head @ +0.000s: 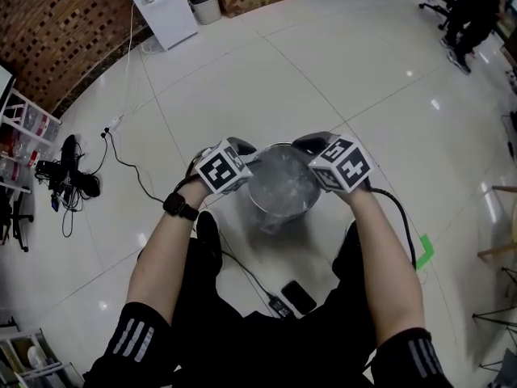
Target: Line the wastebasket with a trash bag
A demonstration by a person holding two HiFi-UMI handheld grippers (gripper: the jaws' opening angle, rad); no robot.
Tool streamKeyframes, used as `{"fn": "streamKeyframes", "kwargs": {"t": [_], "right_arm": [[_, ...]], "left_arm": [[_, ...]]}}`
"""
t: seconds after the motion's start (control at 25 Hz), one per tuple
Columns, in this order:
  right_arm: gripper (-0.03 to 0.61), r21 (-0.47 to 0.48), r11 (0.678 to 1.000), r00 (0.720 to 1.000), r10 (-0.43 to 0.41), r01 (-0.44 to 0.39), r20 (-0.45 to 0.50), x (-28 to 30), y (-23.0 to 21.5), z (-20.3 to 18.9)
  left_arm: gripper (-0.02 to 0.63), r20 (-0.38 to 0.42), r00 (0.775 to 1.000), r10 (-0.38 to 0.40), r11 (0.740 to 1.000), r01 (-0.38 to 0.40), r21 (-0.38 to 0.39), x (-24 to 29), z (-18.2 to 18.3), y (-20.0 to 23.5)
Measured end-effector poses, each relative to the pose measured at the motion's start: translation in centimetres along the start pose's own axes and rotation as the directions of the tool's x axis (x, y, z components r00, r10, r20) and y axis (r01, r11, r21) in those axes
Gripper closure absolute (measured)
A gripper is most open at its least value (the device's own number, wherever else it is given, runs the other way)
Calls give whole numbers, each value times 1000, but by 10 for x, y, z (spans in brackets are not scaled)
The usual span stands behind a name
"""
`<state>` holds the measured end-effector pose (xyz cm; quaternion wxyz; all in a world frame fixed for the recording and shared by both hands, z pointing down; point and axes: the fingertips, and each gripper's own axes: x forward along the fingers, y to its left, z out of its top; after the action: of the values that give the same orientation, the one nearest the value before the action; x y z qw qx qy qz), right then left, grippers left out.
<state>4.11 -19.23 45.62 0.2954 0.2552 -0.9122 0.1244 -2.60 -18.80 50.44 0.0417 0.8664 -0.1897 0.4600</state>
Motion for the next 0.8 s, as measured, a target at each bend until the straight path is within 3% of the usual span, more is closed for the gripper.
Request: {"fn": "streamKeyframes", "kwargs": {"t": [0.08,0.4,0.8], "right_arm": [[475,-3,997,996,72,-72,-50,18,19,-10],[422,-1,978,956,206,-211,-208,88,73,-50],[371,125,958,910,283,-257,-303,153,99,-95]], "left_arm": [[494,-1,1000,-3,1000,3,-3,-6,-9,4],[485,-35,999,0,1000,1,7,-27,-37,19],[485,-24,1000,-2,999,3,42,-37,-38,23]]}}
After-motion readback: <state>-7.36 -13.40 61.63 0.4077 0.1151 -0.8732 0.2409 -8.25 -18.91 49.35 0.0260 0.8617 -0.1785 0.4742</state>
